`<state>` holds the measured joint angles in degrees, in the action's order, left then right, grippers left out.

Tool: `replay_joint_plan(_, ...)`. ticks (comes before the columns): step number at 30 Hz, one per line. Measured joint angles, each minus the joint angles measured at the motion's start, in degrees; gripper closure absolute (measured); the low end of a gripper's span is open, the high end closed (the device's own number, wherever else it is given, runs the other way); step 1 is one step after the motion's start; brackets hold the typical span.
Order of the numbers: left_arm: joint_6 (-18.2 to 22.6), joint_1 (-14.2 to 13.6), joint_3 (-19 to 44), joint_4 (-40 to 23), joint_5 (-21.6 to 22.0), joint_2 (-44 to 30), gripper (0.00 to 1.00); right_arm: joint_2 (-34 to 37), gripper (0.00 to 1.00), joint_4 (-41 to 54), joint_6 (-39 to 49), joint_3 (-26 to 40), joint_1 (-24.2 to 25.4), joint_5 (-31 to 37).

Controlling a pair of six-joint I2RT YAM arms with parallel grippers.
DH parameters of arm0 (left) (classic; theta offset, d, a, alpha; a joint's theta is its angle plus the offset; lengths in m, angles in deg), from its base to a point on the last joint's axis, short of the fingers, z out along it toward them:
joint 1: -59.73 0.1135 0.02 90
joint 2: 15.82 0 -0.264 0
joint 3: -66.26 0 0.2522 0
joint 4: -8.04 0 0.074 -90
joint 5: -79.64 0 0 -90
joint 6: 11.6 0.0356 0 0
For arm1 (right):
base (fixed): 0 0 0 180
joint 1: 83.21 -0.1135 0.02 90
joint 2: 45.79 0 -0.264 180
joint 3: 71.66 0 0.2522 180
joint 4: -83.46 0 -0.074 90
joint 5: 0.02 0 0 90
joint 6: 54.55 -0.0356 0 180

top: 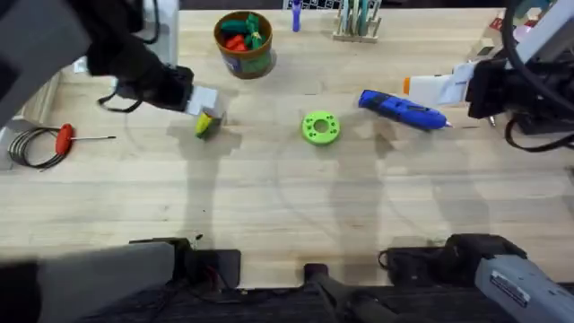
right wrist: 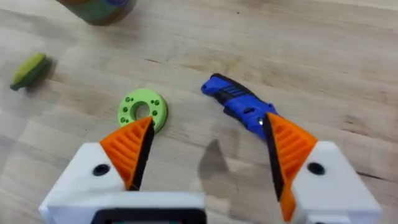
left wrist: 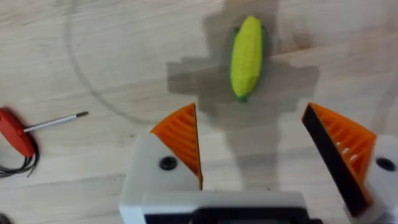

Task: Pick up the gripper from the table and insert it into the empty holder that is missing its gripper. Then pick up a screw, insert it into the mounting hole, and use the screwdriver to tighten it. Finally, clean up the table by picking up the vegetable and placing it into the bucket.

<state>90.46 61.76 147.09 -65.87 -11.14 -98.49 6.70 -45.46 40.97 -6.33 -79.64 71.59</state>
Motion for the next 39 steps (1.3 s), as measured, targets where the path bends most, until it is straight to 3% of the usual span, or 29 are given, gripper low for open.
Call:
replay_joint_plan(8, 0.0, -0.1, 0.9, 9.2, 3.0, -12.5, 0.015, 0.5, 0.01, 0.1, 0.0, 0.0, 0.0, -0.1)
replay_joint_plan(19, 0.2, -2.6, 0.9, 9.9, 3.2, -19.7, 0.029, 0.5, 0.009, 0.0, 0.0, 0.0, 0.0, -0.1)
replay_joint_plan(21, 0.2, -2.6, 0.9, 9.9, 3.2, -20.1, 0.118, 0.5, 0.01, 0.1, 0.0, 0.0, 0.0, -0.1)
replay_joint_plan(22, 0.4, -2.6, 0.9, 9.9, 3.2, -20.1, 0.218, 0.5, 0.009, 0.1, 0.0, 0.0, 0.0, -0.1)
replay_joint_plan(25, 0.4, -2.6, 1.0, 9.9, 3.2, -20.1, 0.573, 0.5, 0.01, 0.3, 0.0, 0.0, 0.0, -0.1)
replay_joint_plan(27, 0.5, -2.6, 1.0, 10.0, 3.2, -20.1, 0.884, 0.5, 0.01, 0.5, 0.0, 0.0, 0.0, -0.1)
replay_joint_plan(28, 0.7, -2.6, 1.2, 10.0, 3.1, -20.1, 0.956, 0.5, 0.009, 0.5, 0.0, 0.0, 0.0, -0.1)
replay_joint_plan(39, -1.4, -2.6, 3.9, 7.0, 3.1, -20.0, 0.967, 0.5, 0.01, 0.6, 0.0, 0.0, 0.0, -0.1)
